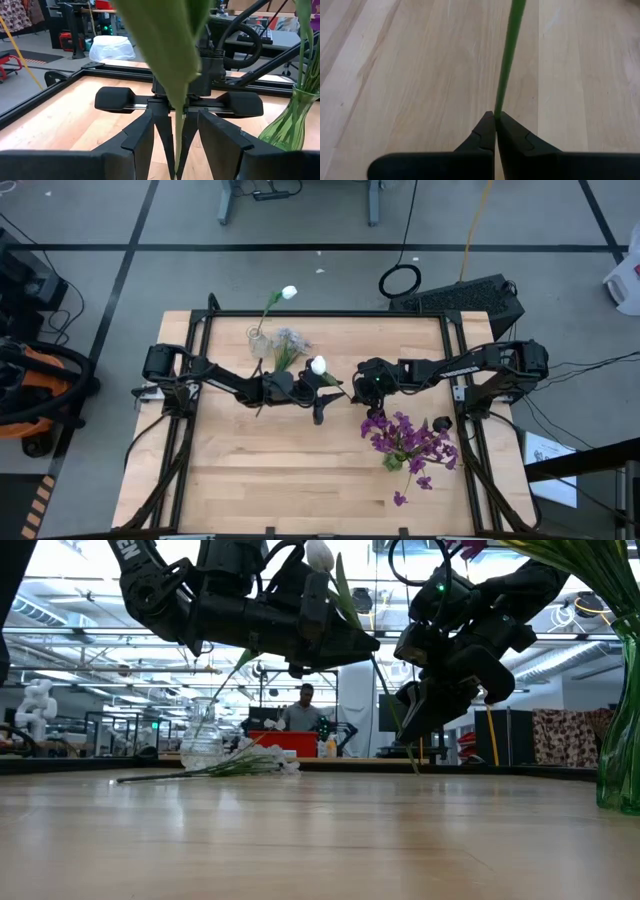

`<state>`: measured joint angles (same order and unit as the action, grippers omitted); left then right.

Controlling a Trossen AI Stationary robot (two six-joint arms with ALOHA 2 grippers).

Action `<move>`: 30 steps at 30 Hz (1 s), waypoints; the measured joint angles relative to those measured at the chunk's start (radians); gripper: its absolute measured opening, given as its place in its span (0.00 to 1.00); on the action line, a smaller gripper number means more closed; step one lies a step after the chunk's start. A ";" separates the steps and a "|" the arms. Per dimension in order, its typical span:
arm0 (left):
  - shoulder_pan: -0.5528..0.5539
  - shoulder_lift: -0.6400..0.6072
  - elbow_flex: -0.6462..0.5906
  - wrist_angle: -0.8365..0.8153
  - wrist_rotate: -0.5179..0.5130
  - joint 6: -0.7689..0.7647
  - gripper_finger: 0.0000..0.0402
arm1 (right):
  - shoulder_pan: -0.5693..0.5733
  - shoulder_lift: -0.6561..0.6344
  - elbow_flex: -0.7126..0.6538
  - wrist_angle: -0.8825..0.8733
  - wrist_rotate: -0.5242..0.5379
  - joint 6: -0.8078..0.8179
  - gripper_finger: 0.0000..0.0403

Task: Sort flowers into vase by color
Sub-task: Put the white tulip into the transparent vase

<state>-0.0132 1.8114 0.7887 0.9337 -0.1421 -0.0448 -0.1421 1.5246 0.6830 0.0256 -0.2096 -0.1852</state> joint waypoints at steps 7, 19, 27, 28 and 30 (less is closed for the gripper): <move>0.000 0.000 0.000 0.001 -0.001 0.000 0.39 | 0.000 0.000 0.000 0.000 0.000 0.005 0.00; 0.000 0.000 -0.001 0.031 -0.015 0.026 0.24 | 0.000 0.000 0.000 0.000 0.000 0.008 0.00; 0.000 0.000 -0.001 0.026 -0.014 0.029 0.10 | 0.000 0.000 0.000 0.000 0.003 0.008 0.00; 0.000 0.000 -0.001 0.026 -0.011 0.031 0.08 | 0.000 0.000 0.000 0.000 0.003 0.008 0.00; 0.000 0.000 -0.001 0.026 -0.002 0.032 0.06 | 0.000 0.000 0.000 0.000 0.004 0.009 0.00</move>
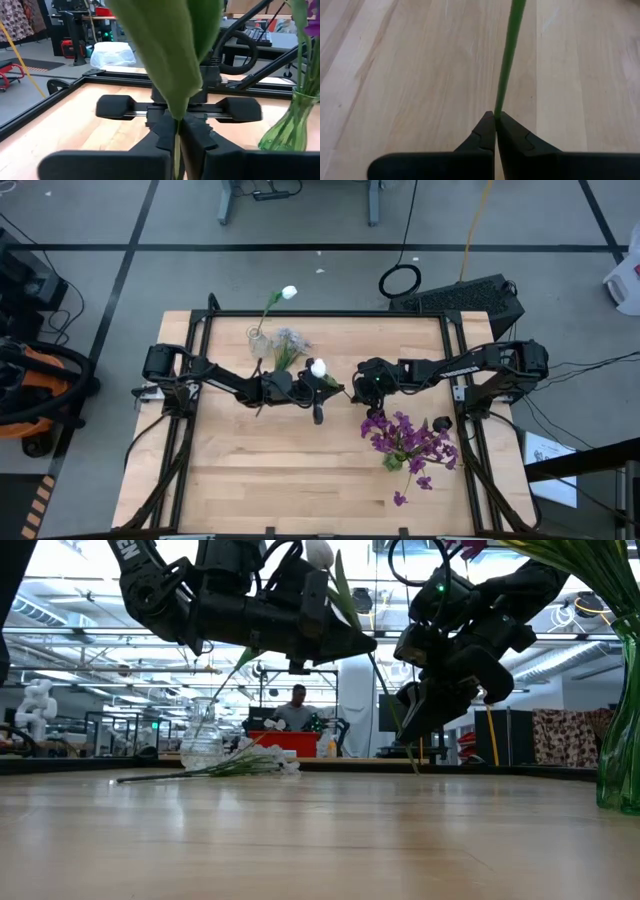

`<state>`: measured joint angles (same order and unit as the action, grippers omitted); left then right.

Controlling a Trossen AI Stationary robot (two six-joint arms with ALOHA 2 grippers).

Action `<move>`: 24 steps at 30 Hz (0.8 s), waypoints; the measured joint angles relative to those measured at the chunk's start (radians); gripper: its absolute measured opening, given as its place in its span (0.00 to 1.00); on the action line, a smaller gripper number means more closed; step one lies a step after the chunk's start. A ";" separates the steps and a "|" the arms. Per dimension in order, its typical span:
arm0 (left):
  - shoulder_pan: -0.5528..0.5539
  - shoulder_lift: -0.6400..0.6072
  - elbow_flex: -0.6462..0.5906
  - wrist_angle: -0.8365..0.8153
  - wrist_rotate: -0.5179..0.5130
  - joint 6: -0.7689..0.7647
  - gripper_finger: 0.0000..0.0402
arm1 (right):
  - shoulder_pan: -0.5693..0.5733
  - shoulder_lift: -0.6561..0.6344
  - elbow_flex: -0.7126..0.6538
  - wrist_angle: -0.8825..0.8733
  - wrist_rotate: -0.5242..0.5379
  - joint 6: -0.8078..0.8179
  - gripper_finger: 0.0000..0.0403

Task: Sort flowers into vase by color
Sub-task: Put the white tulip into the transparent vase

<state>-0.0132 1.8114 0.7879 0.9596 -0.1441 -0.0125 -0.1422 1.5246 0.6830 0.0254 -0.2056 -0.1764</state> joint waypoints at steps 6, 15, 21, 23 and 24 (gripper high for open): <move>0.000 0.000 0.000 0.000 0.007 0.000 0.04 | 0.000 0.000 0.000 0.000 0.001 0.000 0.00; 0.000 -0.006 0.000 -0.011 0.037 -0.008 0.03 | 0.000 0.000 0.000 -0.001 0.000 0.031 0.04; 0.005 -0.057 -0.030 -0.028 0.039 -0.006 0.03 | -0.001 0.000 0.000 0.001 -0.001 0.037 0.21; 0.011 -0.096 -0.060 -0.026 0.039 -0.005 0.03 | -0.001 0.000 0.000 0.001 -0.001 0.037 0.27; 0.015 -0.116 -0.076 -0.026 0.039 -0.004 0.03 | -0.001 0.000 0.000 0.001 -0.001 0.037 0.30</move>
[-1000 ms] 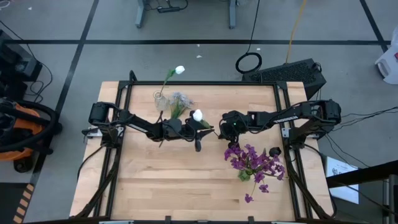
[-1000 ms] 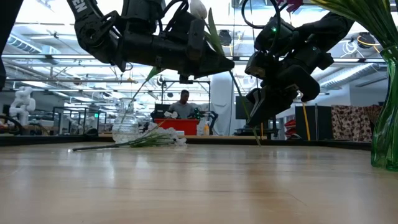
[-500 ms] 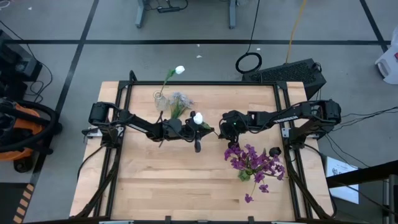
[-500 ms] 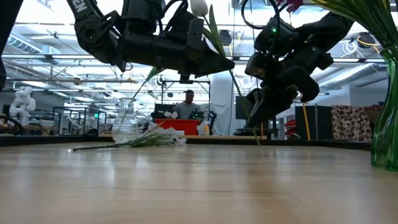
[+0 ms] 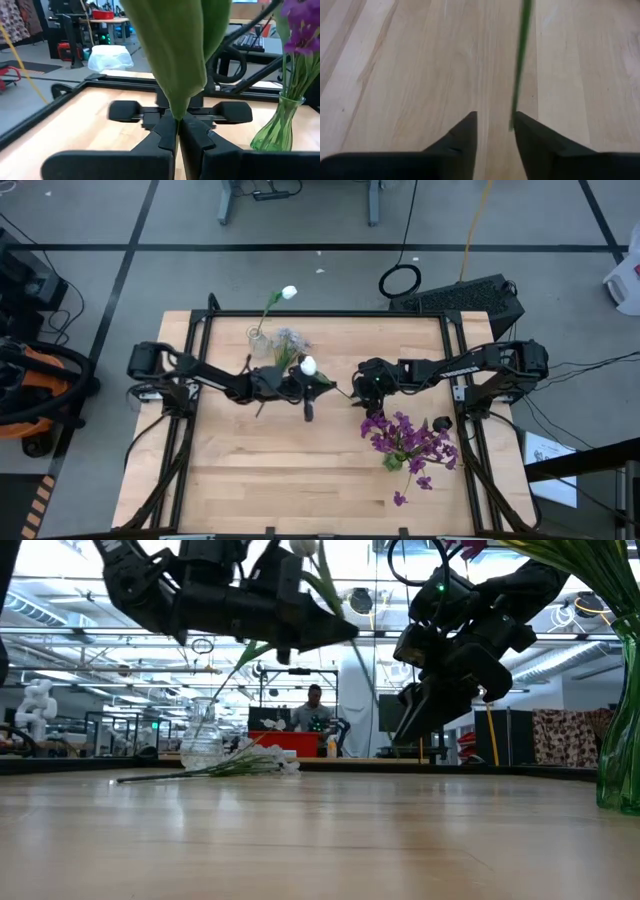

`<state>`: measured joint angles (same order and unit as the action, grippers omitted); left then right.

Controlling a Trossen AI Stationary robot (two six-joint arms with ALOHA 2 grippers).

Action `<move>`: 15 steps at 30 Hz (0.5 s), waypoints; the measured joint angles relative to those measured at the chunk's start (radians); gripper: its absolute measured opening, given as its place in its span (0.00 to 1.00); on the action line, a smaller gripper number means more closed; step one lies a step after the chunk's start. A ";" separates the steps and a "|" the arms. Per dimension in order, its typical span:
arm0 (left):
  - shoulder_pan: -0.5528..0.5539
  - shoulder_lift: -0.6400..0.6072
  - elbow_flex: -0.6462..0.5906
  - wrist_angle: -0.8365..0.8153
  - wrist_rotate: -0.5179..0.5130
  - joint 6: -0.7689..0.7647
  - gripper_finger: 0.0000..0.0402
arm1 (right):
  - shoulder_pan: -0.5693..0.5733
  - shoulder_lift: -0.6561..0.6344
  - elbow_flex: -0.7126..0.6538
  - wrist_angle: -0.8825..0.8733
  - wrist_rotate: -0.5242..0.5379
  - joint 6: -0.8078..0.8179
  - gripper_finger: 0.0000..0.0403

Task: Sort flowers into vase by color
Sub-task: Put the white tulip into the transparent vase

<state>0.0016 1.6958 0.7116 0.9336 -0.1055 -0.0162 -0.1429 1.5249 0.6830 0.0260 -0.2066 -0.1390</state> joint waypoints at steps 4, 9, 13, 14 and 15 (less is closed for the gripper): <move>0.018 -0.133 -0.082 -0.004 0.000 0.004 0.03 | 0.000 0.000 0.000 -0.001 0.000 -0.001 0.39; 0.049 -0.370 -0.158 -0.120 -0.003 0.031 0.03 | 0.000 0.000 0.000 -0.002 0.000 -0.010 0.46; 0.066 -0.578 -0.153 -0.334 -0.003 0.051 0.03 | 0.000 0.000 0.000 -0.001 0.000 -0.023 0.48; 0.068 -0.624 -0.153 -0.380 -0.003 0.063 0.03 | 0.000 0.000 0.000 -0.001 0.000 -0.024 0.48; 0.071 -0.671 -0.154 -0.425 -0.003 0.073 0.03 | 0.000 0.000 0.000 0.000 0.000 -0.024 0.48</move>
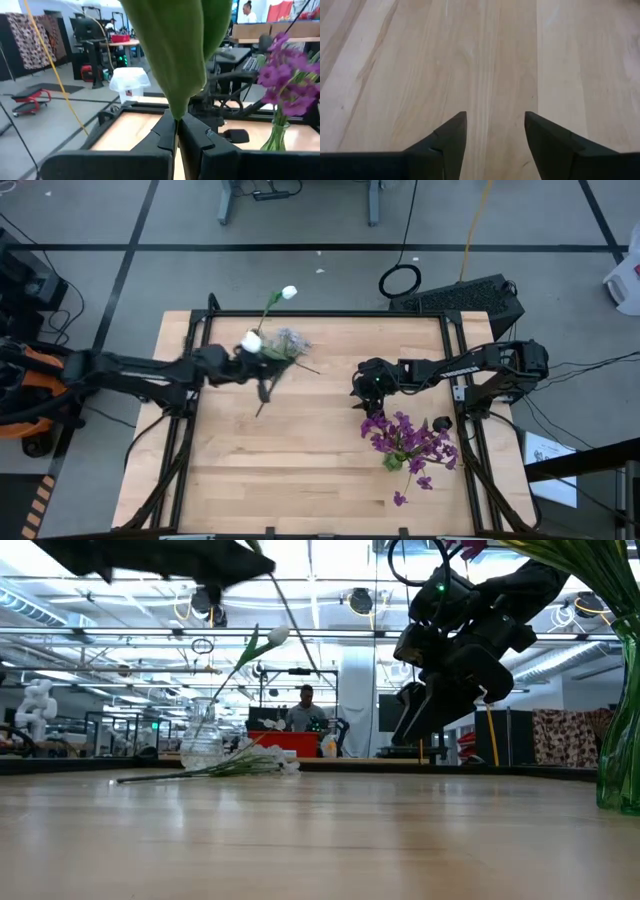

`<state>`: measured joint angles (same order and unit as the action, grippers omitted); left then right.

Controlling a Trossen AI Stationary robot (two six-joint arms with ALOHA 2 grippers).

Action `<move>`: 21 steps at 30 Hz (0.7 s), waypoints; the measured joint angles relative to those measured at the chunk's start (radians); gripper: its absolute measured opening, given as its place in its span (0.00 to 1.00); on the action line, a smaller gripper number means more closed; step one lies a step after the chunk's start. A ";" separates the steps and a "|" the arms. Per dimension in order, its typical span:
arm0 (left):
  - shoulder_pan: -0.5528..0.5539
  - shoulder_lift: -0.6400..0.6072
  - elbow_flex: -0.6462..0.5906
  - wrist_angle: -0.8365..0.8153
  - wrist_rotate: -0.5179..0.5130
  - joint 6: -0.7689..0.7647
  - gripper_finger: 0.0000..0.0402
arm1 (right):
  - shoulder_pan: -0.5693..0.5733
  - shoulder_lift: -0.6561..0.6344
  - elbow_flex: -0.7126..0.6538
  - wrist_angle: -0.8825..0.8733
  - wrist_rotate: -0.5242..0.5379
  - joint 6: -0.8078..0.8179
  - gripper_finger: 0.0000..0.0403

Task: Sort flowers into vase by color
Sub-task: Put the white tulip into the transparent vase

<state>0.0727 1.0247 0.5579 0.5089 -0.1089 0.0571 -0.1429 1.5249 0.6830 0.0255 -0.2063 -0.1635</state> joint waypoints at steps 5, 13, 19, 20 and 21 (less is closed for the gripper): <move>0.018 -0.208 0.000 -0.195 -0.001 0.006 0.03 | 0.000 0.000 0.000 0.003 0.000 -0.009 0.48; 0.064 -0.450 0.000 -0.439 -0.062 0.009 0.03 | 0.000 0.000 0.000 0.009 0.001 -0.017 0.48; 0.115 -0.574 0.001 -0.498 -0.064 0.038 0.03 | 0.000 0.000 0.000 0.010 0.001 -0.024 0.48; 0.127 -0.592 0.005 -0.522 -0.064 0.038 0.03 | 0.000 0.000 0.000 0.010 0.001 -0.024 0.48; 0.140 -0.607 0.012 -0.551 -0.064 0.038 0.03 | 0.000 0.000 0.000 0.013 0.001 -0.025 0.48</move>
<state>0.2127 0.4178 0.5703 -0.0419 -0.1726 0.0956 -0.1429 1.5249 0.6830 0.0383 -0.2054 -0.1883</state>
